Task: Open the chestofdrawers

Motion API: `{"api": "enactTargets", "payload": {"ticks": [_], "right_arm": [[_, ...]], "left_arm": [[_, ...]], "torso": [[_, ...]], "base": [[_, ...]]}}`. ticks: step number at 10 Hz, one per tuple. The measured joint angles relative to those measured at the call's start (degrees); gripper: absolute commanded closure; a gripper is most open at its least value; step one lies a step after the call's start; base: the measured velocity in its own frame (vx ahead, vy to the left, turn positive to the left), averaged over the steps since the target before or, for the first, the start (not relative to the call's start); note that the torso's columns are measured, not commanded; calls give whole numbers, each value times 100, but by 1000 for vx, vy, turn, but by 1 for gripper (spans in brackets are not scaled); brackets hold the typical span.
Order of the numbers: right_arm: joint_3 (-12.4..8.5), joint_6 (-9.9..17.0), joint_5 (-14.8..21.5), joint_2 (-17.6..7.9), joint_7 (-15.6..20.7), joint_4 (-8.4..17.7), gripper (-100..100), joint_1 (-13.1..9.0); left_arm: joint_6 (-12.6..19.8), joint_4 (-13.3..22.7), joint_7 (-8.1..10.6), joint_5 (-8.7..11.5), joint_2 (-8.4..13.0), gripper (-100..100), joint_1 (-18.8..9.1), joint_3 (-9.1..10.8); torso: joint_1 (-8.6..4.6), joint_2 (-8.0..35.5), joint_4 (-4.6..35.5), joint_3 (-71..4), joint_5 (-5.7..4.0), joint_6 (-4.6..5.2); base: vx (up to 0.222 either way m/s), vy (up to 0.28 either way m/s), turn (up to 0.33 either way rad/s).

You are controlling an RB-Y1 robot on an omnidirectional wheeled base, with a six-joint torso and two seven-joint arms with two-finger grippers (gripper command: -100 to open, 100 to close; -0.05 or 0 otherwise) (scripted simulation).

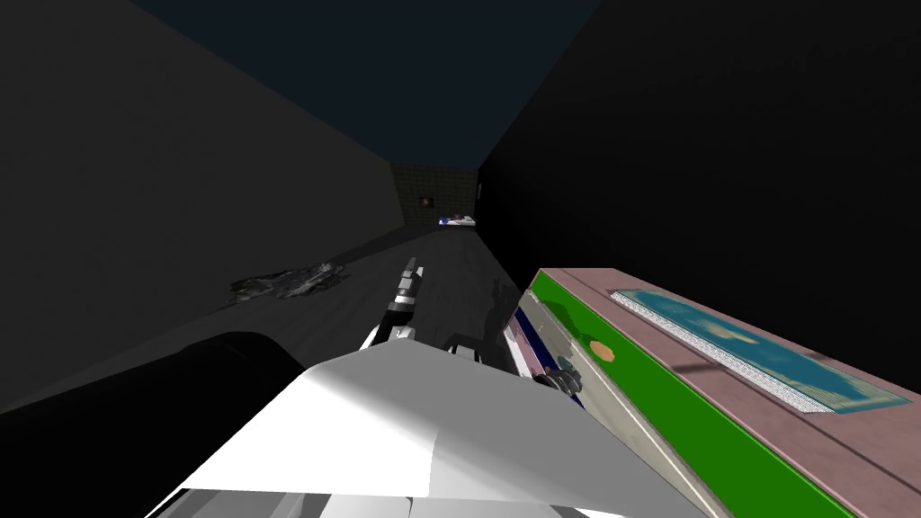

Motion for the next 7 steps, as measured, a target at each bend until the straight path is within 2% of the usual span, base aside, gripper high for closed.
{"api": "enactTargets", "payload": {"ticks": [1,2,3,4,6,7], "right_arm": [[-66,80,-171,-115,129,-329,100,220],[-104,112,-315,-176,160,-402,100,280],[-99,88,-350,-154,52,-259,100,194],[-87,64,-344,-120,-63,-20,100,88],[-169,110,-644,-249,-112,9,100,277],[-212,118,-810,-265,-162,138,100,295]], "left_arm": [[0,0,0,0,0,0,-2,-1],[0,0,0,0,0,0,-2,0],[0,0,0,0,0,0,0,0],[0,0,0,0,0,0,0,0],[0,0,0,0,0,0,-1,0],[0,0,0,0,0,0,-2,-1]], "torso": [[2,16,3,11,-6,-11],[2,7,12,10,-5,-24],[5,-14,7,-4,-1,-18],[3,-28,-3,-13,-5,-11],[-6,-6,12,3,-9,-29],[18,5,18,4,11,-24]], "base": [[-91,3,382],[-49,4,76],[-9,7,-24],[-53,13,338],[-82,26,410],[-83,30,449]]}}
